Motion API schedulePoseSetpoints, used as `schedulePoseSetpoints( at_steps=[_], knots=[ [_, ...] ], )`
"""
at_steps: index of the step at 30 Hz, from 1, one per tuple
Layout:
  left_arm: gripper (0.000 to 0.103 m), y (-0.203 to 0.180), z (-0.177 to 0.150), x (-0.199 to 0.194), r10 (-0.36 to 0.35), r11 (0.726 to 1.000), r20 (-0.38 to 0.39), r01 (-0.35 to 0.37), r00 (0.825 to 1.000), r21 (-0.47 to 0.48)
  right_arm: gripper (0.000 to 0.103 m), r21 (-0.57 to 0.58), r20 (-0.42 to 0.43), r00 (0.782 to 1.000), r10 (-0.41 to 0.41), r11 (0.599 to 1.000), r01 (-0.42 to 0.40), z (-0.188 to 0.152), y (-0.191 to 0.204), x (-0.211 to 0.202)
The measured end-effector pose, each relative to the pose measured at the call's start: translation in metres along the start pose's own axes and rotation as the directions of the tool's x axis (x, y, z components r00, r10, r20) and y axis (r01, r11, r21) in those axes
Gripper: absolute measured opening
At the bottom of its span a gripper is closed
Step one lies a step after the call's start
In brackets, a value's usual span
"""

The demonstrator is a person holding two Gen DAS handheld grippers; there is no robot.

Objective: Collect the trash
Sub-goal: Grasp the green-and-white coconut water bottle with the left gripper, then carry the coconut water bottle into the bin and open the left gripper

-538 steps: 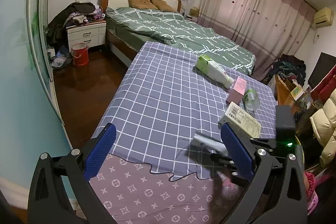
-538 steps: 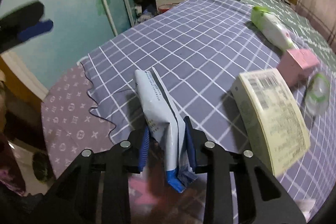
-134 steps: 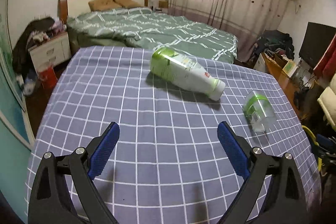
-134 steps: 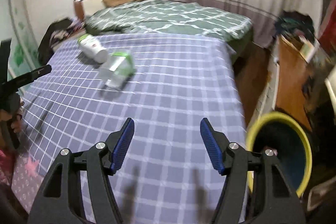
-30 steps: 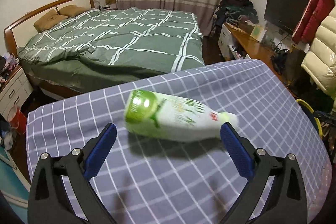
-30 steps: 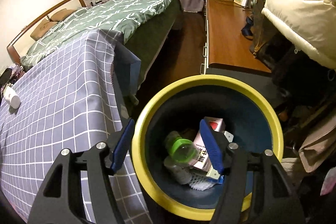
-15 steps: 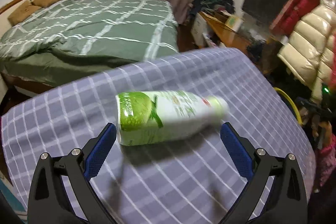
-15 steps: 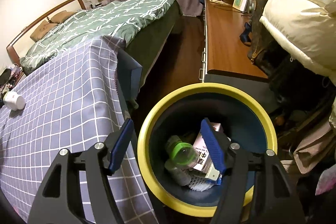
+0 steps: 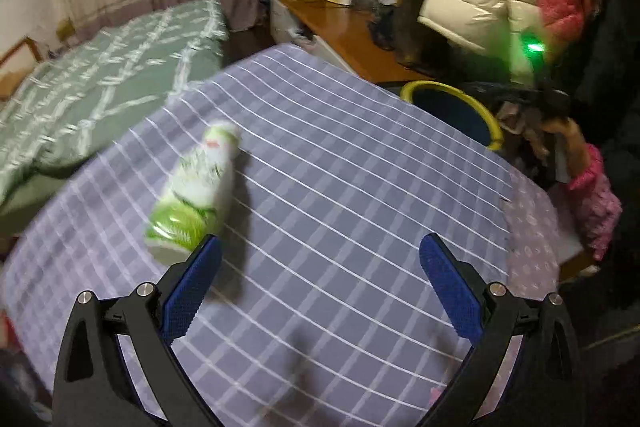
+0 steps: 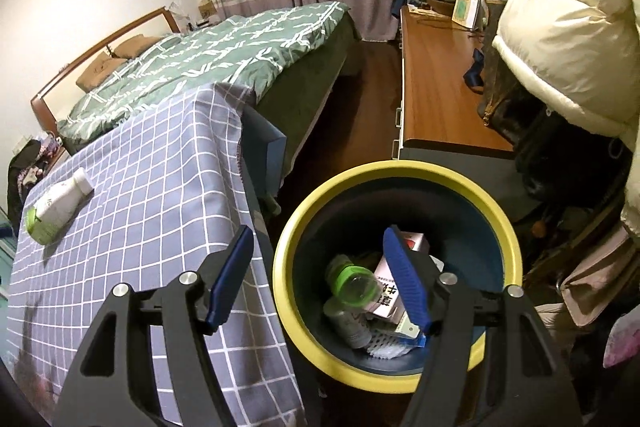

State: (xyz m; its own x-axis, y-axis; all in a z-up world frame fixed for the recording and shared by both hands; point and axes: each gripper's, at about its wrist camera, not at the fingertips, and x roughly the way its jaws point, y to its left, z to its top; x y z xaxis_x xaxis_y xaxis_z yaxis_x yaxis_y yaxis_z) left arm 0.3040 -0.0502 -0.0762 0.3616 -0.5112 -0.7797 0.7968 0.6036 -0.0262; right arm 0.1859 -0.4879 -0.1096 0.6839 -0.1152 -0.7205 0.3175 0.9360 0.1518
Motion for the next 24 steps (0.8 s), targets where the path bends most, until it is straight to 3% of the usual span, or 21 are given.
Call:
schedulePoseSetpoints(
  at_steps=[4,6,9,14,16,21,24],
  knots=[
    [0.097,0.024,0.028,0.014,0.149,0.989,-0.045,-0.148,0.988,0.025,0.064,0.015,0.007,1.000,0.007,1.000,-0.007,-0.001,-0.008,-0.003],
    [0.097,0.040,0.038,0.030,0.169,0.986,-0.086,-0.167,0.982,0.029,0.064,0.014,0.004,1.000,0.005,1.000,-0.005,-0.002,-0.010,-0.004],
    [0.097,0.064,0.047,0.055,0.112,0.993,-0.167,-0.114,0.980,-0.002,0.064,0.021,-0.006,1.000,0.001,1.000,0.000,-0.005,-0.017,-0.001],
    [0.095,0.074,0.045,0.086,0.102,0.995,-0.241,-0.104,0.965,0.005,0.064,0.042,-0.026,1.000,-0.008,0.999,0.009,-0.007,-0.030,0.007],
    [0.084,0.079,0.045,0.096,0.095,0.995,-0.268,-0.102,0.959,-0.013,0.064,0.046,-0.034,0.999,-0.008,0.999,0.009,-0.007,-0.031,0.010],
    [0.072,0.086,0.046,0.110,0.071,0.996,-0.304,-0.086,0.950,-0.035,0.064,0.037,-0.045,0.999,0.009,0.999,-0.008,-0.008,-0.027,0.016],
    [0.056,0.087,0.045,0.114,0.074,0.995,-0.328,-0.092,0.942,-0.039,0.064,0.031,-0.047,0.999,0.022,0.999,-0.020,-0.008,-0.025,0.017]
  ],
)
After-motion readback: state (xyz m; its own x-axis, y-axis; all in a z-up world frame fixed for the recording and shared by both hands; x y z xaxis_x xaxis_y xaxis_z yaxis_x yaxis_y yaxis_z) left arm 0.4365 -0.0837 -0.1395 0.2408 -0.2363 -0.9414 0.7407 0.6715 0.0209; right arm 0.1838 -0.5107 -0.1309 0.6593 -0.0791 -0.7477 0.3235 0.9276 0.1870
